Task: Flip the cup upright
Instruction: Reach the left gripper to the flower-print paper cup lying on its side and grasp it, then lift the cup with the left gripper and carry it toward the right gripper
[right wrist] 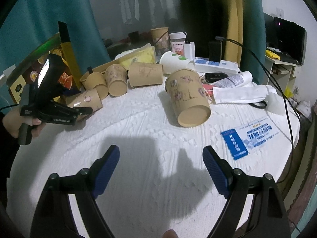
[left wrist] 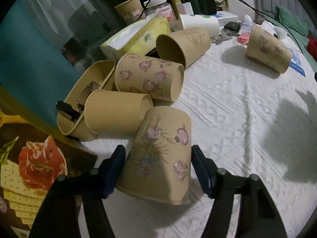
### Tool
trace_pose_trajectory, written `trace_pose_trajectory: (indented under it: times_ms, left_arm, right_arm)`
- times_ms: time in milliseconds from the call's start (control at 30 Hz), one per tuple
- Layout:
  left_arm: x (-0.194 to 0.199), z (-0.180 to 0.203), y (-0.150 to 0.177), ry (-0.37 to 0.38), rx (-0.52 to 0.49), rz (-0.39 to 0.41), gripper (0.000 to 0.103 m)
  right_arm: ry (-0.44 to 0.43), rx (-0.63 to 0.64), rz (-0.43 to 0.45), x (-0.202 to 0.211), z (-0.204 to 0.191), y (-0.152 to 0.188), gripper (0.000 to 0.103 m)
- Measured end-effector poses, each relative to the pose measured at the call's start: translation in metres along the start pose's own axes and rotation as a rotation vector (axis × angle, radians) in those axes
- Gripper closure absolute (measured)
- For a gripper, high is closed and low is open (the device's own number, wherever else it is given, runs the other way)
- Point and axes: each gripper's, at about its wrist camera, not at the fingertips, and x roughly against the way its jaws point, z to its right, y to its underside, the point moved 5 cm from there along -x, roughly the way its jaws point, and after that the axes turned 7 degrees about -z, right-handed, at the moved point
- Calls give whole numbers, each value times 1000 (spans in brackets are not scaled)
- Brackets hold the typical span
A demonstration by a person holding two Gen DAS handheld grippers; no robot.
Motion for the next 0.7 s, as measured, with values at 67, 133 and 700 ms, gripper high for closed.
trace_pose_trajectory:
  times_ms: [67, 133, 700]
  left_arm:
    - [10, 2, 5, 5, 2, 9, 36]
    - [25, 5, 11, 0, 1, 24, 36]
    - [164, 132, 139, 135, -92, 84, 36]
  right_arm:
    - [-4, 0, 6, 8, -3, 3, 19]
    - [-7, 5, 14, 16, -9, 6, 19]
    - [-49, 44, 21, 101, -64, 95, 19]
